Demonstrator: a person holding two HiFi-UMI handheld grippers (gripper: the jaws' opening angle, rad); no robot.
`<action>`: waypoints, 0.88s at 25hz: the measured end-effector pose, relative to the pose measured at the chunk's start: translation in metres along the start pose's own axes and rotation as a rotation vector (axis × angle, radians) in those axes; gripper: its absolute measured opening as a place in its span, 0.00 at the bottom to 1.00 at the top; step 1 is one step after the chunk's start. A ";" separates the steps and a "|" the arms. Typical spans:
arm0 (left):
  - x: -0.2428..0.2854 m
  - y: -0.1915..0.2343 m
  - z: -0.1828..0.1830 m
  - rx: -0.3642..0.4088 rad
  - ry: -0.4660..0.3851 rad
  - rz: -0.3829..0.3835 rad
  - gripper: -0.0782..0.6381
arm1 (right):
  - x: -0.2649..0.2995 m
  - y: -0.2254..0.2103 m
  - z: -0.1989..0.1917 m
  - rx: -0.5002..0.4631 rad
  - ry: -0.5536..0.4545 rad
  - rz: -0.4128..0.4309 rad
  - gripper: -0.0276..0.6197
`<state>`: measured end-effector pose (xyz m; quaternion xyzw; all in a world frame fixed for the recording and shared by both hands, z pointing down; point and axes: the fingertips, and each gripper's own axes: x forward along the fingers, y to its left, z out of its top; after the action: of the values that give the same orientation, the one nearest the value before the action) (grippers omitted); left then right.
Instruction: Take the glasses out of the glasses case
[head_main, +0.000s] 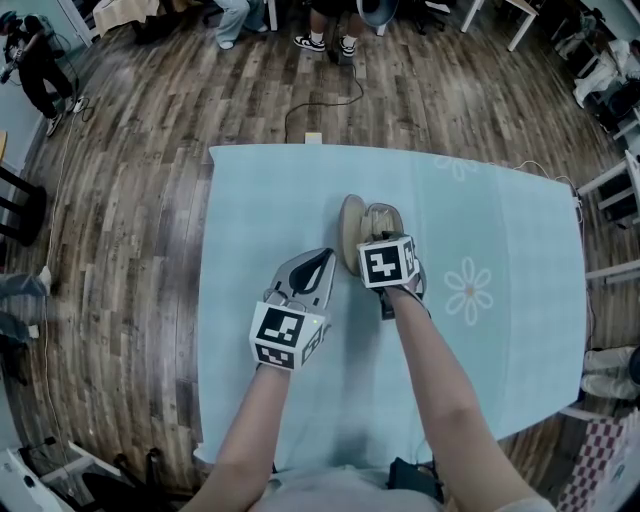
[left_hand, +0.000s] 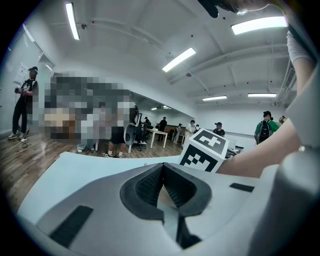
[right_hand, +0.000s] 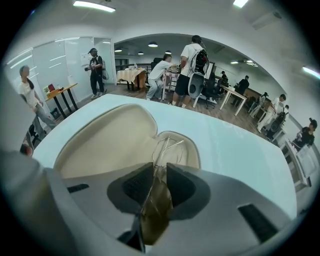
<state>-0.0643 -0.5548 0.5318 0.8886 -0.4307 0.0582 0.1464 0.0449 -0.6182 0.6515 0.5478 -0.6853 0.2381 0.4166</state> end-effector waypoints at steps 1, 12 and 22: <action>0.000 0.001 0.000 0.000 -0.001 0.002 0.12 | 0.000 0.001 0.000 -0.005 0.005 0.002 0.18; -0.009 0.006 0.002 0.011 -0.002 0.020 0.12 | -0.004 0.002 0.000 -0.034 -0.034 -0.021 0.09; -0.017 0.004 0.010 0.023 -0.022 0.027 0.12 | -0.012 0.003 0.004 0.018 -0.080 0.025 0.08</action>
<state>-0.0781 -0.5480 0.5190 0.8850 -0.4434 0.0552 0.1305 0.0409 -0.6142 0.6397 0.5520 -0.7059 0.2273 0.3812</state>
